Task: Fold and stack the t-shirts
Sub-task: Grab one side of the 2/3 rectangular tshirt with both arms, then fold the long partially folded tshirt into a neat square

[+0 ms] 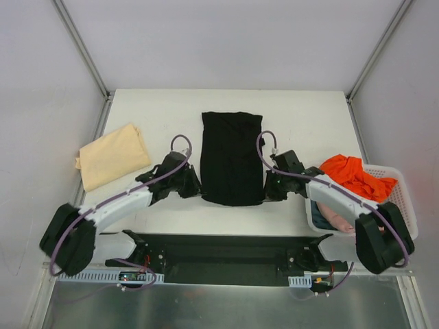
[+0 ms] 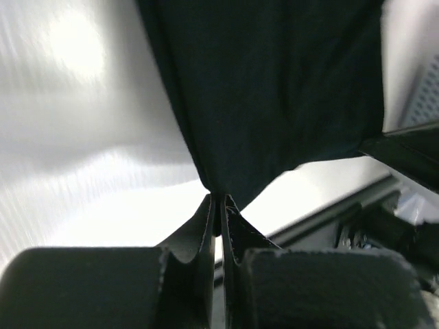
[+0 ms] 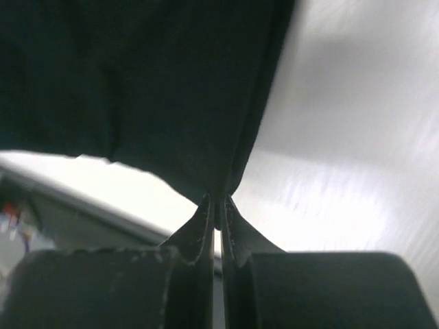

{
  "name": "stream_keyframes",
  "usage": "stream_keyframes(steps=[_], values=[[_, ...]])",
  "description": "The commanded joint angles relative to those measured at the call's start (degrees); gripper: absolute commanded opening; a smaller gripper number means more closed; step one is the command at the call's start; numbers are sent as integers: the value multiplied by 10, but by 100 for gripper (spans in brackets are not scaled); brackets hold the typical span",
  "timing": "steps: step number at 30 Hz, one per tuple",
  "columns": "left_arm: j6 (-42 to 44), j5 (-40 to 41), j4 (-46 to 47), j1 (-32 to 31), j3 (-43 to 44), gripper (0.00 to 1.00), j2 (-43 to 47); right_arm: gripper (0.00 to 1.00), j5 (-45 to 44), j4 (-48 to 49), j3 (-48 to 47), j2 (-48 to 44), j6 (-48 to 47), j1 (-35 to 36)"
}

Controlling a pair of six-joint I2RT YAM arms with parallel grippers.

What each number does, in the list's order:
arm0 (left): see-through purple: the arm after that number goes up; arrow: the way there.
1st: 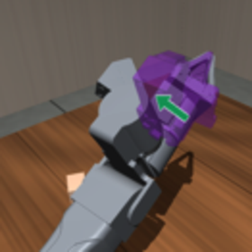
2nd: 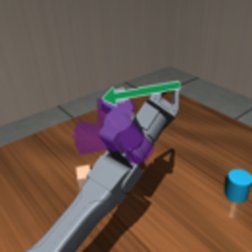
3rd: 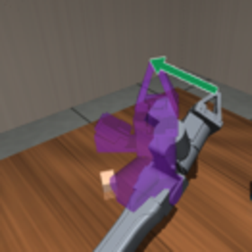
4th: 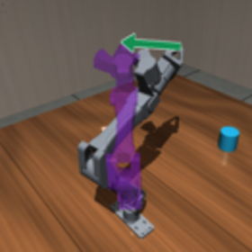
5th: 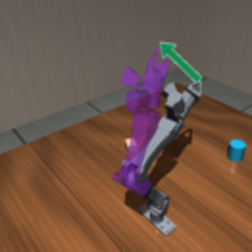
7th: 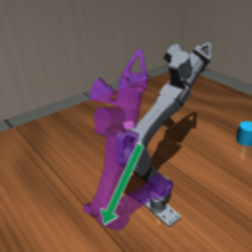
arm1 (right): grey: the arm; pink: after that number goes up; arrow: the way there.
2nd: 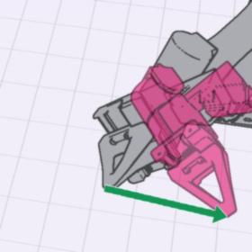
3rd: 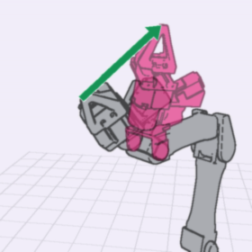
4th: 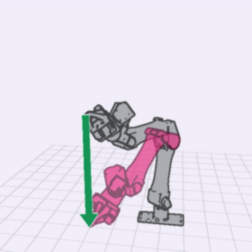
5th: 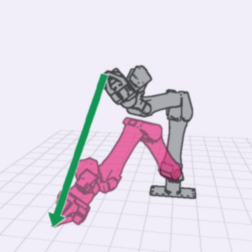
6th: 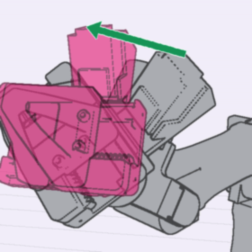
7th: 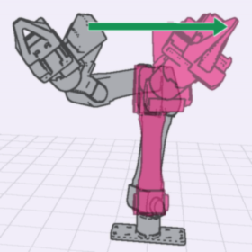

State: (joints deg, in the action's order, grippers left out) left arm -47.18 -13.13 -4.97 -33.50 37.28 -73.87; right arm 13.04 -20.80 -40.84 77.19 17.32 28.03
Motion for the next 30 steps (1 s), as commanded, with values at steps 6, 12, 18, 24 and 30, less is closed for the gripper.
stream_keyframes(steps=[6, 12, 18, 24, 30], values=[[-65, 2, -115, -55, -79, 0, 338, 1, 163, -264, -46, -221, -55, 35], [-47, 19, -131, -55, -42, 0, 397, 1, 172, -331, -137, -252, -90, 33], [-2, 115, -137, -55, 11, 0, 356, 1, 127, -292, -189, -208, -84, 13], [30, 213, -137, -54, 76, 0, 276, 1, 108, -231, -218, -146, -74, -46], [61, 232, -131, -16, 144, 0, 177, 1, 88, -210, -268, -73, -73, -77]])
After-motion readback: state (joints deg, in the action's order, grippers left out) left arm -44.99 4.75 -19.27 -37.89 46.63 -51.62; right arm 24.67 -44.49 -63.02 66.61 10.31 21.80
